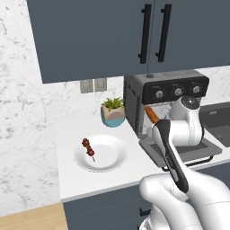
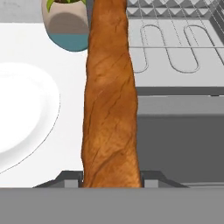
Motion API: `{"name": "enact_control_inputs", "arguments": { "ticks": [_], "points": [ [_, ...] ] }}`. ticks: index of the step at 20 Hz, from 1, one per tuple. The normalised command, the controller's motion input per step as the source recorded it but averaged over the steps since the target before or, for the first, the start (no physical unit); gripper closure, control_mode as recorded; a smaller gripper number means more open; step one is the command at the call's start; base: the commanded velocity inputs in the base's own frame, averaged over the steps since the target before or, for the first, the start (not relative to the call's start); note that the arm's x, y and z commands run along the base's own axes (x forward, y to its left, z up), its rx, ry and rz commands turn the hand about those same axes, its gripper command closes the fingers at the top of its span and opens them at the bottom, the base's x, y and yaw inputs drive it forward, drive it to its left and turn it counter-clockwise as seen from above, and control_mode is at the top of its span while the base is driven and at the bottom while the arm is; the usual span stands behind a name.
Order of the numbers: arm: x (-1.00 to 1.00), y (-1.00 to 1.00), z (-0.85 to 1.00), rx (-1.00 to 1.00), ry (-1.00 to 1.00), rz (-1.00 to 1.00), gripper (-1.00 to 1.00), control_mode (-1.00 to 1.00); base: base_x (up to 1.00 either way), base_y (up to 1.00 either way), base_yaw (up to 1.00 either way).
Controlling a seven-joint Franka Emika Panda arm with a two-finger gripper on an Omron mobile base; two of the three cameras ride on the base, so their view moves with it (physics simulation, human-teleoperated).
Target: Pick up the kebab skewer and baguette bread, and place them inside the toaster oven. Close the toaster oven door and start by setting the timer.
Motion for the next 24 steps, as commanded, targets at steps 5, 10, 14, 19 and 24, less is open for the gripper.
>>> {"name": "enact_control_inputs", "arguments": {
  "ticks": [5,10,14,19,24],
  "points": [
    [0.0,-0.44,-0.02,0.0,0.0,0.05,1.0,-1.0,0.0,-0.08,0.0],
    [0.0,-0.81,-0.04,0.01,0.01,0.07,1.0,-1.0,0.0,0.0,0.0],
    [0.0,-0.62,-0.24,0.02,0.01,0.02,1.0,-1.0,0.0,0.0,0.0],
    [0.17,-0.59,-0.29,0.01,0.0,0.0,1.0,-1.0,0.0,0.0,0.0],
    [0.52,-0.5,-0.15,0.03,0.0,0.04,1.0,-1.0,0.0,0.0,0.0]
  ]
}}
